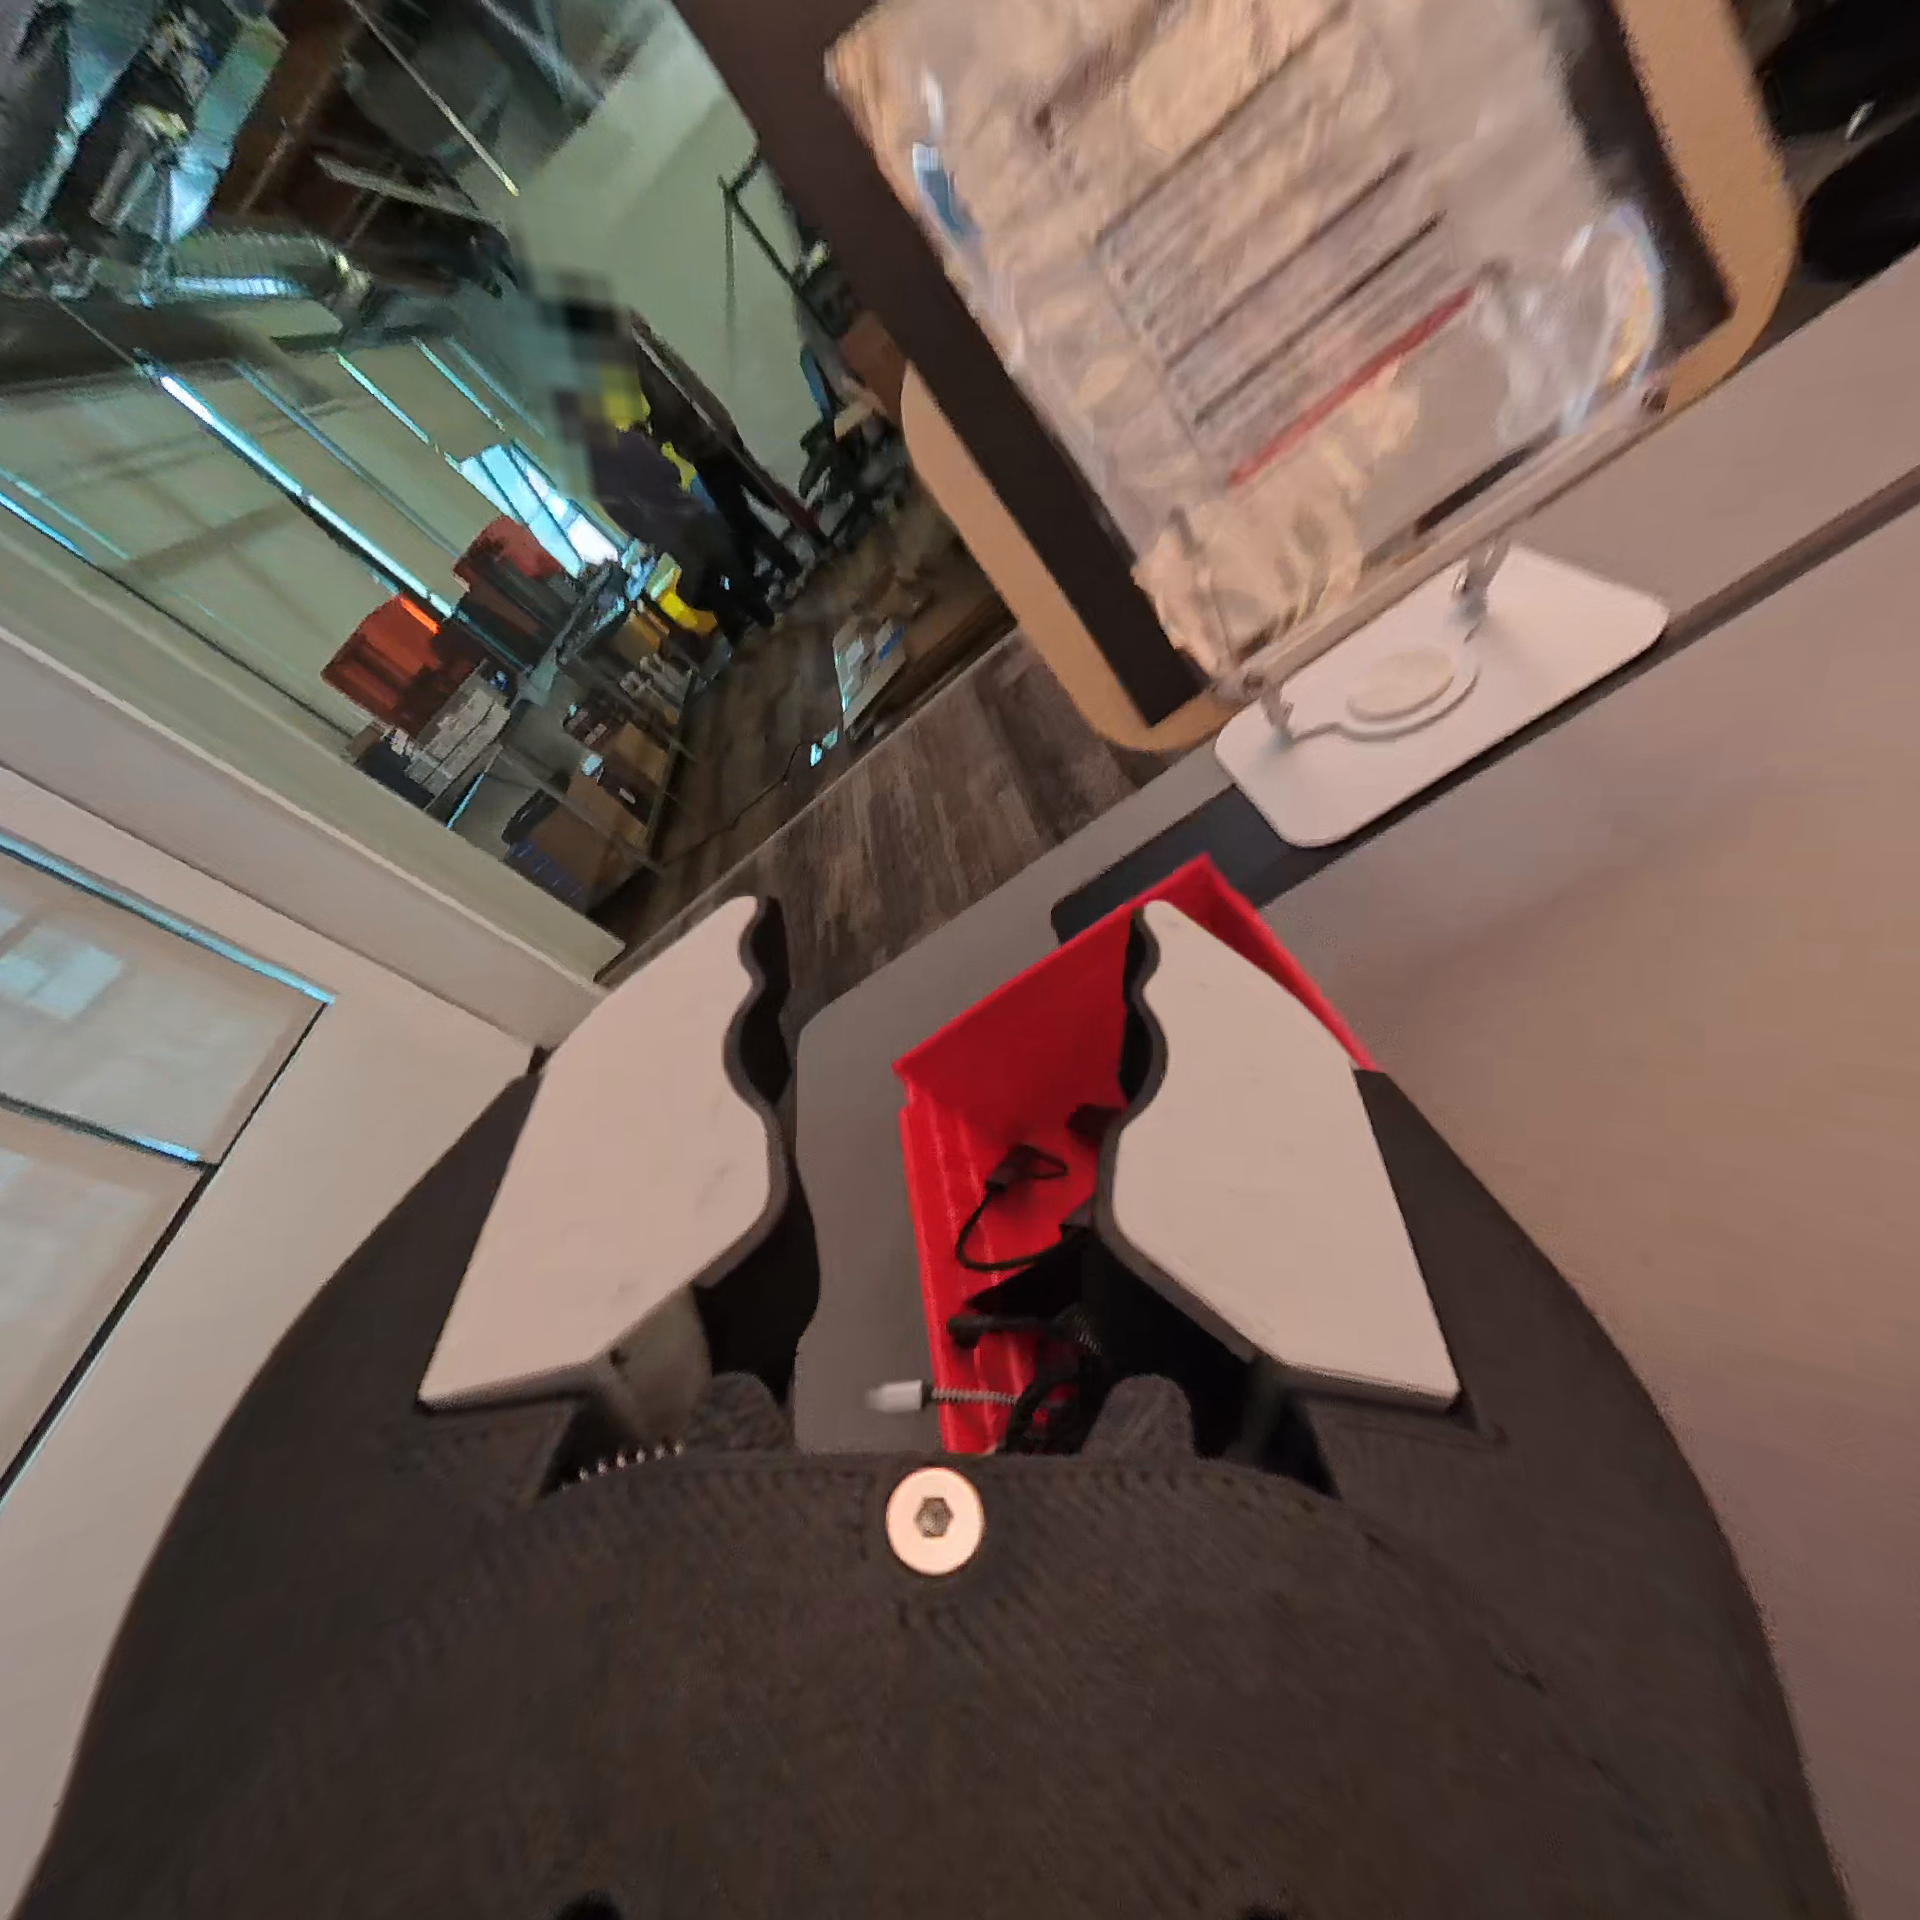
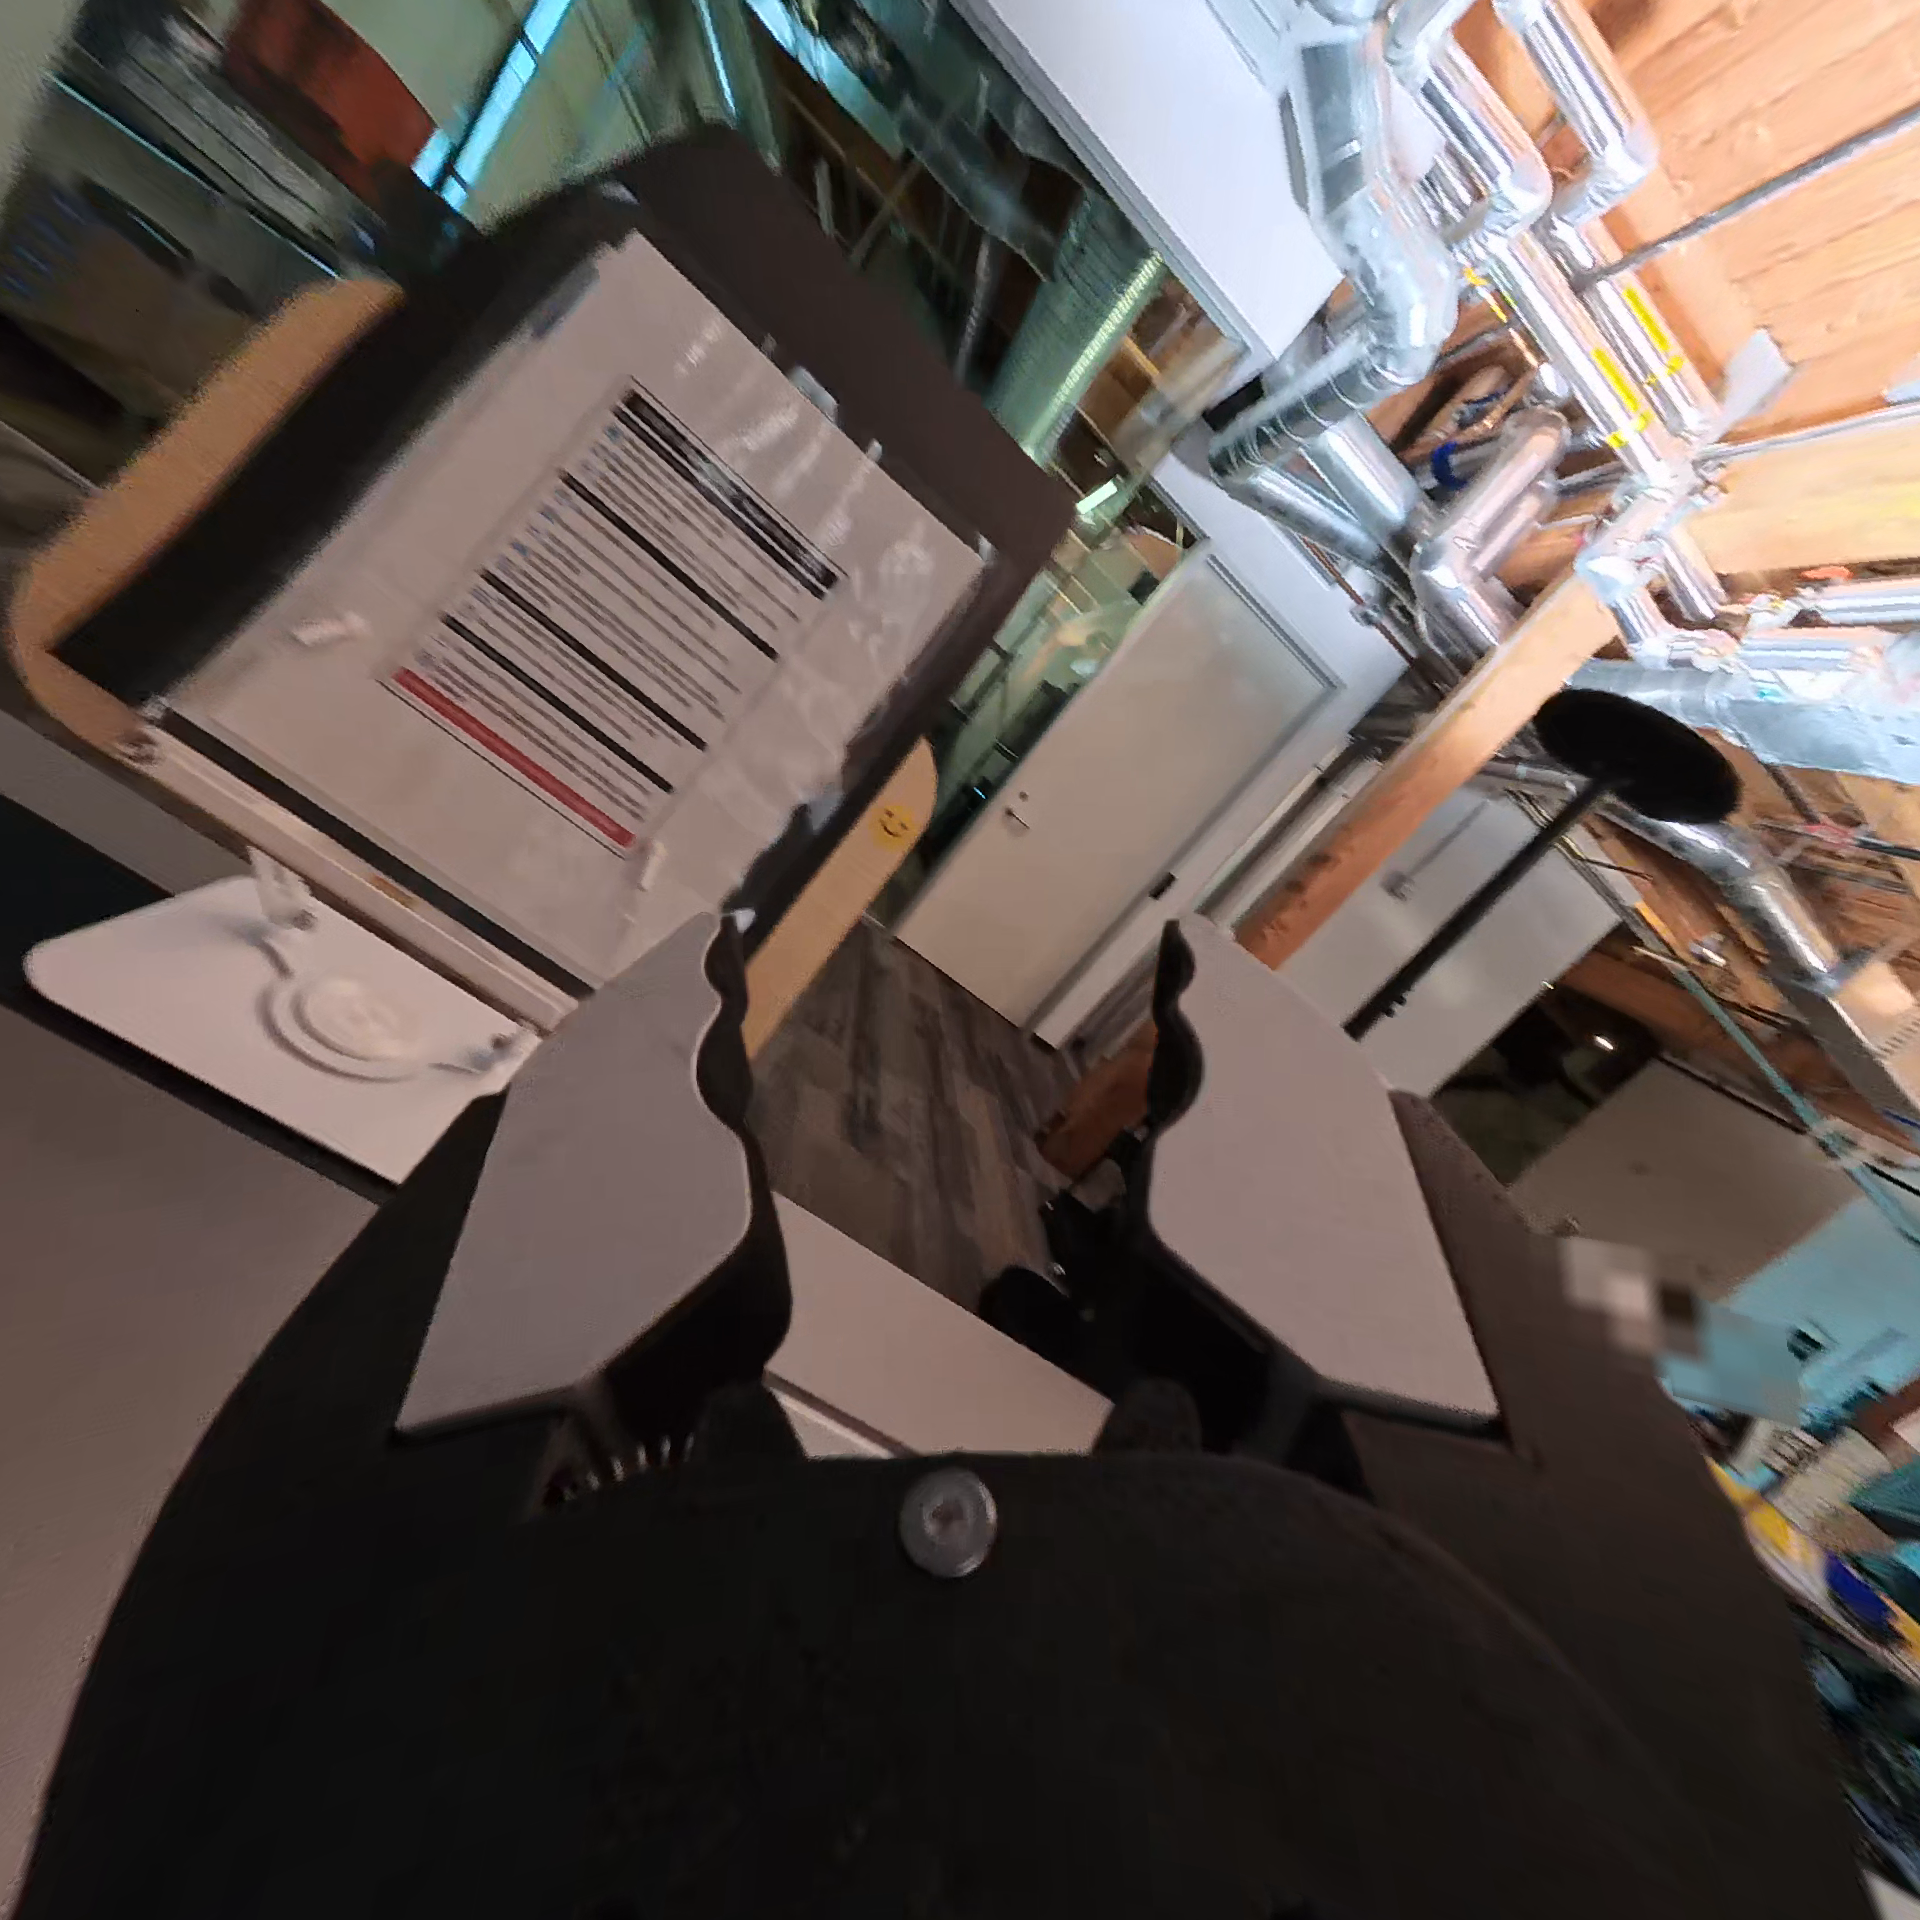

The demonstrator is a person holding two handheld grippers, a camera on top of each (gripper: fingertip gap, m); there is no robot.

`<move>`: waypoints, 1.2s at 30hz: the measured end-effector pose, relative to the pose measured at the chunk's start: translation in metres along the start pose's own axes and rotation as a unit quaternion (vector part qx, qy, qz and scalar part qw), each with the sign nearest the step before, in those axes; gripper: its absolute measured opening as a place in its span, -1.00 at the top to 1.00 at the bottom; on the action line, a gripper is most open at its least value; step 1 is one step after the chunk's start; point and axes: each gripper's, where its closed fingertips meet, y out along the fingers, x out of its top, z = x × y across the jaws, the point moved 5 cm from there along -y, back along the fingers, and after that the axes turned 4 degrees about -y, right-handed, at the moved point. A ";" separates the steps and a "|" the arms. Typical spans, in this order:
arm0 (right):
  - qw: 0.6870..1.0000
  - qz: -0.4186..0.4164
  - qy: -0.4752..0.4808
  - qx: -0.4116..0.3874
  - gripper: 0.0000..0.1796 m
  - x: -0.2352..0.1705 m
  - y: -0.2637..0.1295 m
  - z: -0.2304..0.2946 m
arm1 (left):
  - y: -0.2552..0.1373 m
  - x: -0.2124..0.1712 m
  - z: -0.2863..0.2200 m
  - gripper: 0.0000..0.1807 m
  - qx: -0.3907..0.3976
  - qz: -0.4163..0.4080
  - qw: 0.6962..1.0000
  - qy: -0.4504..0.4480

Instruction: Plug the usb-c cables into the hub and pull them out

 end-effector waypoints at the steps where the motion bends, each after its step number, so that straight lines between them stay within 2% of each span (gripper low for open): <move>1: 1.000 -0.013 0.001 0.012 0.16 0.003 -0.001 0.005 | 0.004 -0.009 0.002 0.32 -0.006 0.025 1.000 0.004; 4: 0.998 -0.023 -0.029 0.042 0.16 0.000 -0.003 0.019 | 0.015 -0.052 0.006 0.33 -0.058 0.138 0.989 0.002; 7: 0.996 -0.018 -0.064 0.055 0.18 -0.007 -0.003 0.025 | 0.015 -0.103 0.007 0.34 -0.115 0.264 0.958 0.003; 10: 0.995 -0.009 -0.054 0.079 0.17 -0.013 0.000 0.026 | 0.014 -0.137 -0.004 0.39 -0.187 0.339 0.922 0.010; 12: 0.994 -0.004 -0.047 0.097 0.17 -0.016 0.000 0.028 | 0.019 -0.146 -0.008 0.49 -0.203 0.362 0.910 0.005; 16: 0.993 0.003 -0.055 0.105 0.17 -0.019 -0.001 0.028 | 0.039 -0.150 -0.023 0.51 -0.244 0.362 0.900 0.012; 20: 0.991 0.014 -0.055 0.121 0.17 -0.023 -0.001 0.032 | 0.055 -0.170 -0.046 0.49 -0.291 0.416 0.860 0.052; 23: 0.990 0.018 -0.059 0.125 0.17 -0.025 -0.001 0.035 | 0.065 -0.177 -0.057 0.52 -0.314 0.429 0.845 0.058; 33: 0.986 0.039 -0.083 0.139 0.16 -0.033 0.004 0.044 | 0.085 -0.198 -0.069 0.60 -0.323 0.467 0.818 0.088; 36: 0.985 0.043 -0.088 0.141 0.16 -0.035 0.004 0.045 | 0.092 -0.208 -0.075 0.60 -0.326 0.490 0.802 0.107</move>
